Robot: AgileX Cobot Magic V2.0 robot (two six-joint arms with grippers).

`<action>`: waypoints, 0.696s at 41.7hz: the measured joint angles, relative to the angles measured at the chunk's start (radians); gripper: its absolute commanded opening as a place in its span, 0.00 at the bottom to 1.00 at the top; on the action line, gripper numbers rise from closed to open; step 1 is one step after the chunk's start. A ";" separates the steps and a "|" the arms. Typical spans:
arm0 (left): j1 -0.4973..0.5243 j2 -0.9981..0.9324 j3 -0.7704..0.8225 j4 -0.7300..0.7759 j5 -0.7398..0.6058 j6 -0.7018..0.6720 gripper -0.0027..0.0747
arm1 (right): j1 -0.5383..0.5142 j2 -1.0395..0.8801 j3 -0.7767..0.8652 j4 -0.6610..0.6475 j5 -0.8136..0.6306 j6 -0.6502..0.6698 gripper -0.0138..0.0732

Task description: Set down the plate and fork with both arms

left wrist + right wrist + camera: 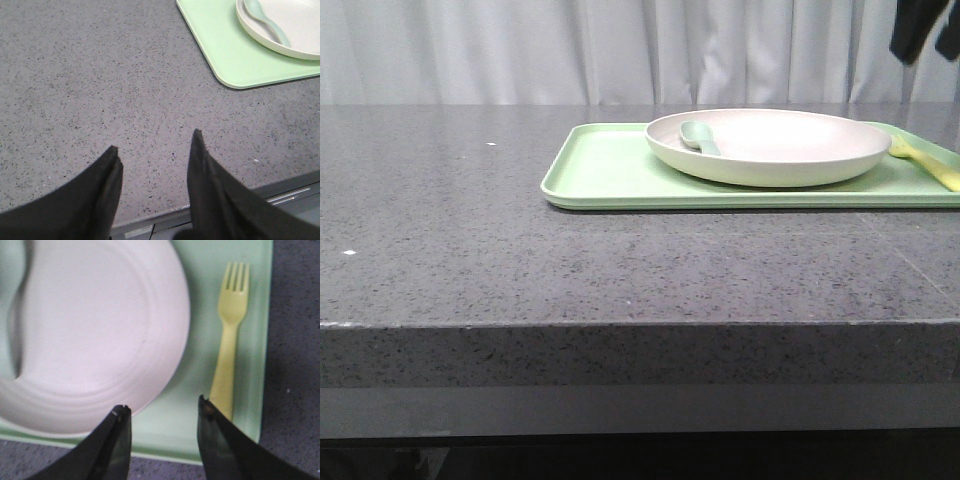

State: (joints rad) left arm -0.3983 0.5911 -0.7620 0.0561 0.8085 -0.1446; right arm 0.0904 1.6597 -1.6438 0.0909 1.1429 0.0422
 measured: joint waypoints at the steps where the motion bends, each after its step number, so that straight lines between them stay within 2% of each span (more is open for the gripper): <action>1: 0.000 0.000 0.000 0.000 0.000 0.000 0.44 | 0.012 -0.023 0.017 -0.002 -0.003 0.000 0.56; 11: 0.000 0.000 0.000 0.000 0.000 0.000 0.44 | 0.098 -0.277 0.234 -0.020 -0.024 -0.004 0.56; 29: 0.000 0.000 0.000 0.000 -0.009 0.000 0.44 | 0.106 -0.796 0.672 -0.025 -0.190 -0.042 0.56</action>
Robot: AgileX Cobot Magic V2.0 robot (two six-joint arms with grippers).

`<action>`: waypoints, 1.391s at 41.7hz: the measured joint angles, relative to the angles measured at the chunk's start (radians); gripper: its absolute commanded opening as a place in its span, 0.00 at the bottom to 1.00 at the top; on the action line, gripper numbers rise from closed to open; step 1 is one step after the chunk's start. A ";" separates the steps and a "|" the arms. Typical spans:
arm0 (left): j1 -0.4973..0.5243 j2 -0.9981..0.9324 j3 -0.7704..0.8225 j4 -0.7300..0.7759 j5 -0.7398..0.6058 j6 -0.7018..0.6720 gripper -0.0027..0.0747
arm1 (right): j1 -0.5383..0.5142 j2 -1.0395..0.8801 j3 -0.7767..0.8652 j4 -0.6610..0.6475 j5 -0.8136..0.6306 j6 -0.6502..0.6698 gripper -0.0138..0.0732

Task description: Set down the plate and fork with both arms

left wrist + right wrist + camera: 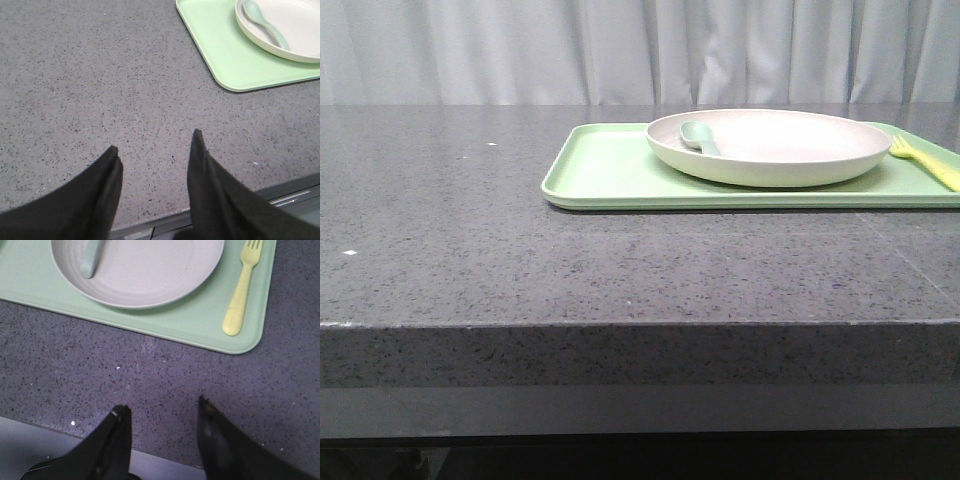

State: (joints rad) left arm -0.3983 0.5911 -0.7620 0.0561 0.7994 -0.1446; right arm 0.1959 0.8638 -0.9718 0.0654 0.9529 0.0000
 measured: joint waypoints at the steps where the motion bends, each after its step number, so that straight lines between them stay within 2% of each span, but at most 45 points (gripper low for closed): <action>1: 0.000 0.000 0.000 0.000 -0.001 0.000 0.44 | 0.000 -0.023 0.018 0.000 -0.009 -0.005 0.56; 13: 0.000 0.000 0.000 0.025 -0.002 0.000 0.44 | 0.000 -0.269 0.173 -0.002 -0.081 -0.007 0.55; 18: 0.000 0.000 0.000 0.041 -0.002 0.000 0.38 | 0.000 -0.310 0.187 -0.002 -0.086 -0.007 0.42; 28: 0.000 0.000 0.000 0.119 -0.002 -0.090 0.16 | 0.000 -0.320 0.189 -0.002 -0.089 -0.007 0.07; 35: 0.000 0.000 0.000 0.129 -0.002 -0.100 0.01 | 0.000 -0.320 0.189 -0.002 -0.089 -0.007 0.08; 58: 0.000 0.000 0.000 0.131 0.000 -0.104 0.01 | 0.000 -0.320 0.193 -0.002 -0.067 -0.007 0.08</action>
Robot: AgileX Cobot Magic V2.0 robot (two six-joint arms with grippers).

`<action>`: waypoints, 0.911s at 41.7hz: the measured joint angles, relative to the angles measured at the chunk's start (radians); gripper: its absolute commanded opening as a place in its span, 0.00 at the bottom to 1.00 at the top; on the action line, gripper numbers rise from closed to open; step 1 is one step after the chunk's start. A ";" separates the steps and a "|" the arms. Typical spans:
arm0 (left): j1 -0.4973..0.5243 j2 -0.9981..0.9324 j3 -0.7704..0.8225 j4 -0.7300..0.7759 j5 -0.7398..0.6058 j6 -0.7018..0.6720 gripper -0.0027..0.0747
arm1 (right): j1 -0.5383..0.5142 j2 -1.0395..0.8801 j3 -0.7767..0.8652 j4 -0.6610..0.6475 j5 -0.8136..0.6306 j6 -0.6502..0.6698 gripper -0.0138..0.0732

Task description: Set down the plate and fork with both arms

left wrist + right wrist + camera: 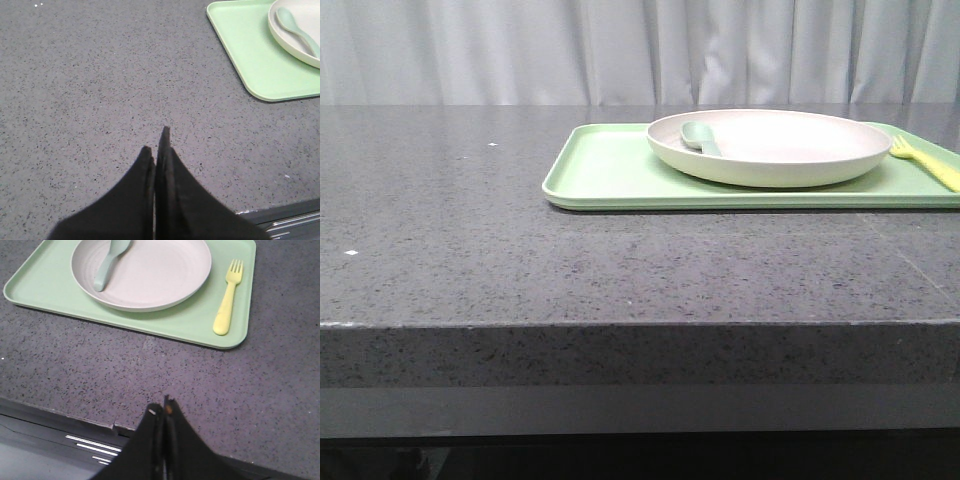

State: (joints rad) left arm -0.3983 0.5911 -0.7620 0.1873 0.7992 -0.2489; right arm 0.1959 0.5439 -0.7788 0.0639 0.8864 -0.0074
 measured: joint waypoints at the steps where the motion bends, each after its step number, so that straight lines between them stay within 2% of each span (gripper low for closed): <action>1: 0.000 0.000 0.000 0.000 0.000 0.000 0.01 | 0.000 0.000 0.000 0.000 0.001 0.000 0.08; 11: 0.018 -0.076 0.067 0.000 -0.058 0.000 0.01 | 0.000 0.000 0.000 0.000 0.002 0.000 0.08; 14: 0.073 -0.138 0.126 -0.010 -0.099 0.000 0.01 | 0.000 0.000 0.000 0.000 0.002 0.000 0.08; 19: 0.181 -0.273 0.282 -0.082 -0.247 0.017 0.01 | 0.000 0.000 0.000 0.000 0.002 0.000 0.08; 27: 0.331 -0.452 0.560 -0.298 -0.488 0.222 0.01 | 0.000 0.000 0.000 0.000 0.002 0.000 0.08; 31: 0.378 -0.516 0.647 -0.356 -0.522 0.296 0.01 | 0.000 0.000 0.000 0.000 0.002 0.000 0.08; 38: 0.394 -0.597 0.720 -0.376 -0.553 0.367 0.01 | 0.000 0.000 0.000 0.000 0.002 0.000 0.08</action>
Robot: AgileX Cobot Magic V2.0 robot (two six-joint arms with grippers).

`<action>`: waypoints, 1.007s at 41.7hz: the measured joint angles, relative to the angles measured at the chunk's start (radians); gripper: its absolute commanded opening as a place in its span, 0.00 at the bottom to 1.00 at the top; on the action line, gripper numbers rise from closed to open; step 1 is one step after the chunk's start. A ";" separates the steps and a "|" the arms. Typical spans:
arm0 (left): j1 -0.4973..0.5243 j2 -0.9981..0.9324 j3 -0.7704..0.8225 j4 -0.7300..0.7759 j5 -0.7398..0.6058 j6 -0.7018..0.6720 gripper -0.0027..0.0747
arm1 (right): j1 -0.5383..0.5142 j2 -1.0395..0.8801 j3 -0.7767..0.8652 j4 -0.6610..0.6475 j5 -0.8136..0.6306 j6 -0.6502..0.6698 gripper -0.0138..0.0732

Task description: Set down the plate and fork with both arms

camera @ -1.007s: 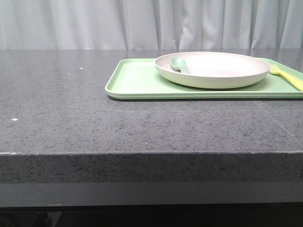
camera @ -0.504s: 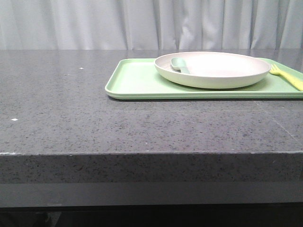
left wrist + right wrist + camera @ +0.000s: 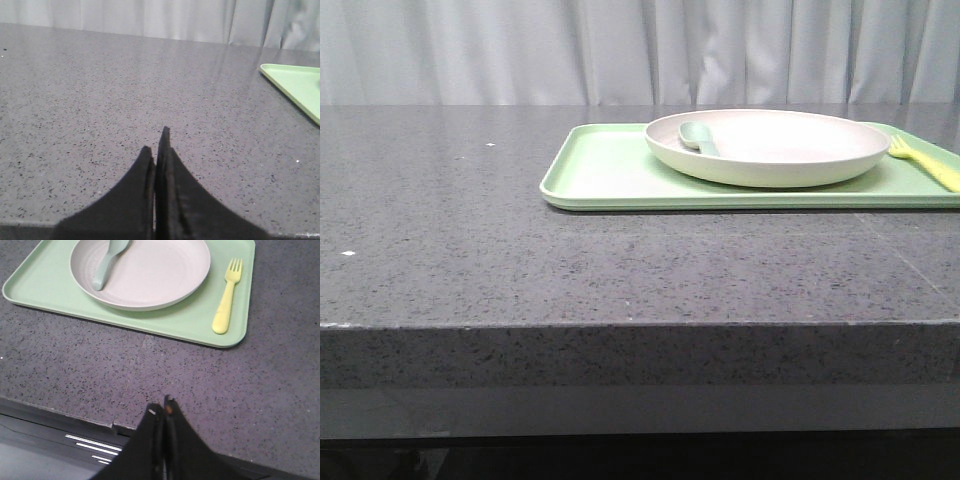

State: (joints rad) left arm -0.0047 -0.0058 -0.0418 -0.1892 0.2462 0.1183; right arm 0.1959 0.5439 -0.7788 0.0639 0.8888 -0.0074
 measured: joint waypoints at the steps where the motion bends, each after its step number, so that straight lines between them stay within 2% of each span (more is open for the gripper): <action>1: 0.000 0.000 0.012 0.000 -0.015 0.004 0.01 | 0.000 0.000 0.000 0.000 0.000 0.000 0.08; 11: 0.000 0.000 0.049 -0.003 -0.099 0.014 0.01 | 0.000 0.000 0.002 0.000 0.002 0.000 0.08; 31: 0.000 0.000 0.049 0.004 -0.108 0.015 0.01 | 0.000 0.000 0.002 0.000 0.002 0.000 0.08; 42: 0.000 0.000 0.049 0.083 -0.111 -0.034 0.01 | 0.000 0.000 0.002 0.000 0.002 0.000 0.08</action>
State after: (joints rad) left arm -0.0047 -0.0058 0.0068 -0.1066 0.1350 0.0839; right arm 0.1959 0.5439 -0.7770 0.0639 0.8911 -0.0074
